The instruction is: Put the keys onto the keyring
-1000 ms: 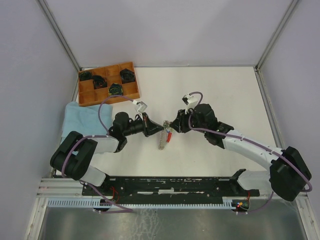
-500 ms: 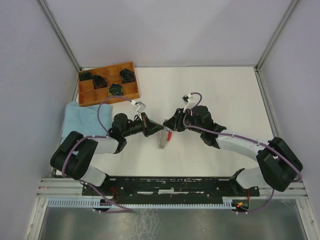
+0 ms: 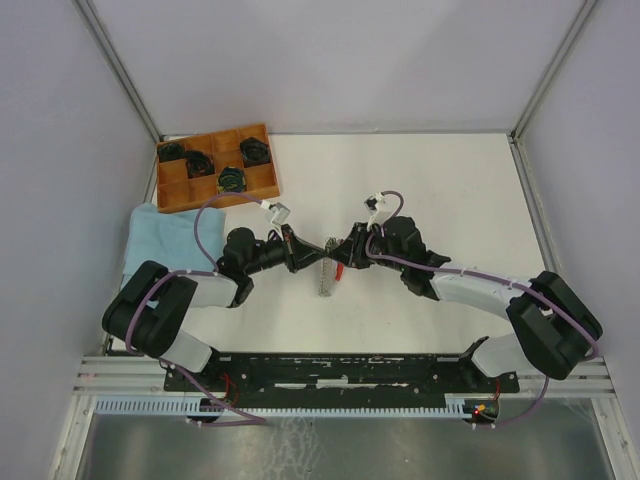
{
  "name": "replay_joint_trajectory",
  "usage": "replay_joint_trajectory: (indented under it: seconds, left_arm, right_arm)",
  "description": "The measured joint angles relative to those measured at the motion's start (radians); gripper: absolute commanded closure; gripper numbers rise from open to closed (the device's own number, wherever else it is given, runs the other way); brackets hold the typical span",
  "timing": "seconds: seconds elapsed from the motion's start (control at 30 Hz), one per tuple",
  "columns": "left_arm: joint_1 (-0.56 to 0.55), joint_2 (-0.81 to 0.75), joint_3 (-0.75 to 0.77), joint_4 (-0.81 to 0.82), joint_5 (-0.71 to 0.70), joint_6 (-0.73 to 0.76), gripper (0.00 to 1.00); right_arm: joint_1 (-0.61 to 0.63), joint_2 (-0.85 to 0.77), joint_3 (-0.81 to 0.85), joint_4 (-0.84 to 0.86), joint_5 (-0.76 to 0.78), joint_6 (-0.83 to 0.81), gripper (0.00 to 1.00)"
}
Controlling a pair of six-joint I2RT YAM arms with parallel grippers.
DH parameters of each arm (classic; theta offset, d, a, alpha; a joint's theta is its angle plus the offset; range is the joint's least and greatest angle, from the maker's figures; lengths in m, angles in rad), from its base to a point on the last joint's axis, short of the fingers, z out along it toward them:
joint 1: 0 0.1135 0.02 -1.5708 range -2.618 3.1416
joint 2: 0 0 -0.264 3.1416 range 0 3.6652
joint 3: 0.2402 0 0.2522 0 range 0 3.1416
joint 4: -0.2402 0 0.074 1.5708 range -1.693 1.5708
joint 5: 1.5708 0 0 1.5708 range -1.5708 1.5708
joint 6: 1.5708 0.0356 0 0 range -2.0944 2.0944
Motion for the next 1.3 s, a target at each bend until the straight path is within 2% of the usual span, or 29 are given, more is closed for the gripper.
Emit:
replay_joint_trajectory:
  seconds: [0.5,0.73,1.03,1.3]
  left_arm:
    - [0.011,0.018,-0.012,0.055,-0.001,-0.032,0.97]
    - [0.011,0.018,-0.012,0.102,-0.001,-0.043,0.90]
    - [0.012,0.022,-0.024,0.159,0.002,-0.076,0.81]
    - [0.014,0.027,-0.031,0.201,0.001,-0.093,0.76]
  right_arm:
    - [-0.012,0.051,-0.040,0.174,-0.067,0.031,0.80]
    - [-0.034,0.052,-0.058,0.251,-0.108,0.053,0.85]
    - [-0.050,0.083,-0.079,0.400,-0.164,0.107,0.84]
    - [-0.062,0.116,-0.079,0.477,-0.186,0.153,0.99]
